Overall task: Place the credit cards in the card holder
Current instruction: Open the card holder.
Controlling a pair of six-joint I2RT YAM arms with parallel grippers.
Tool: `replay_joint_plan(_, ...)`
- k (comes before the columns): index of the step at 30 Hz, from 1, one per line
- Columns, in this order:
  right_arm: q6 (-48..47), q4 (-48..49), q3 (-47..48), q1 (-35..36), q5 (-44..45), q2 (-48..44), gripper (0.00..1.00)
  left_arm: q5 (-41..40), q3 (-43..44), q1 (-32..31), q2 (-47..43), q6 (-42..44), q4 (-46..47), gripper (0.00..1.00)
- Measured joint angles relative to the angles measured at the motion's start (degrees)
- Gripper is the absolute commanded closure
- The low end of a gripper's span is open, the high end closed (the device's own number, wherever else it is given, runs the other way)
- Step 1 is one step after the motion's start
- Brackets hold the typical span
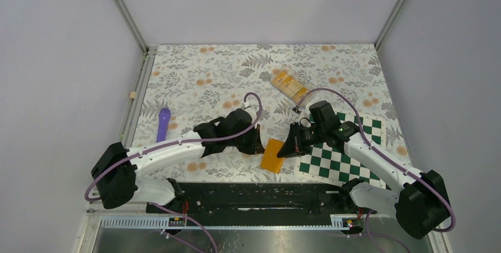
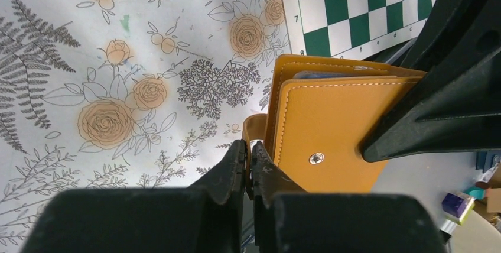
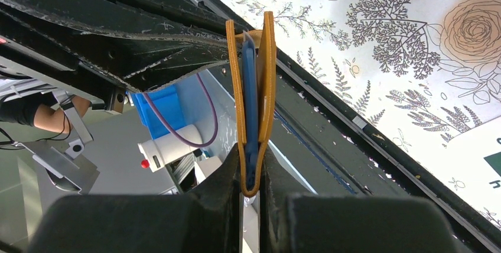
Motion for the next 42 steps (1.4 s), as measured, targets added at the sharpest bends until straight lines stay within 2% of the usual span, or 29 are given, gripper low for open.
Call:
replay_joint_plan(2, 0.0, 0.0, 0.0, 0.0, 0.0, 0.0, 0.99, 0.1, 0.0, 0.0, -0.1, 0.2, 0.0, 1.00)
replay_joint_plan(3, 0.0, 0.0, 0.0, 0.0, 0.0, 0.0, 0.90, 0.1, 0.0, 0.0, -0.2, 0.4, -0.1, 1.00)
replay_joint_plan(7, -0.2, -0.1, 0.0, 0.0, 0.3, -0.1, 0.26, -0.6, 0.3, 0.0, -1.2, 1.6, -2.1, 1.00)
replay_joint_plan(9, -0.9, -0.5, 0.1, 0.0, 1.6, -0.9, 0.09, -1.9, 1.1, 0.1, -2.3, 2.8, -4.8, 1.00)
replay_joint_plan(11, -1.8, -1.9, 0.5, 0.0, 3.6, -2.2, 0.01, -3.5, 2.6, 0.1, -3.9, 4.2, -8.0, 1.00)
replay_joint_plan(19, -9.4, -7.2, 8.6, 0.0, 11.3, -7.6, 0.01, -8.2, 13.4, 0.9, -12.2, 13.5, -19.8, 1.00)
replay_joint_plan(25, -16.6, -8.3, 13.0, 0.0, 13.1, -9.9, 0.01, -7.0, 24.3, 1.2, -12.5, 19.8, -28.9, 1.00)
replay_joint_plan(33, -22.2, -7.1, 18.6, 0.0, 4.1, -8.5, 0.01, 0.1, 34.9, 1.2, -8.5, 24.7, -38.3, 1.00)
replay_joint_plan(37, -22.3, -5.9, 18.7, 0.8, -0.2, -7.1, 0.01, 4.0, 36.3, 1.3, -6.5, 25.0, -40.0, 1.00)
replay_joint_plan(42, -22.2, -5.7, 18.8, 4.2, -0.6, -6.9, 0.00, 7.2, 36.8, 1.3, -3.8, 23.9, -40.7, 1.00)
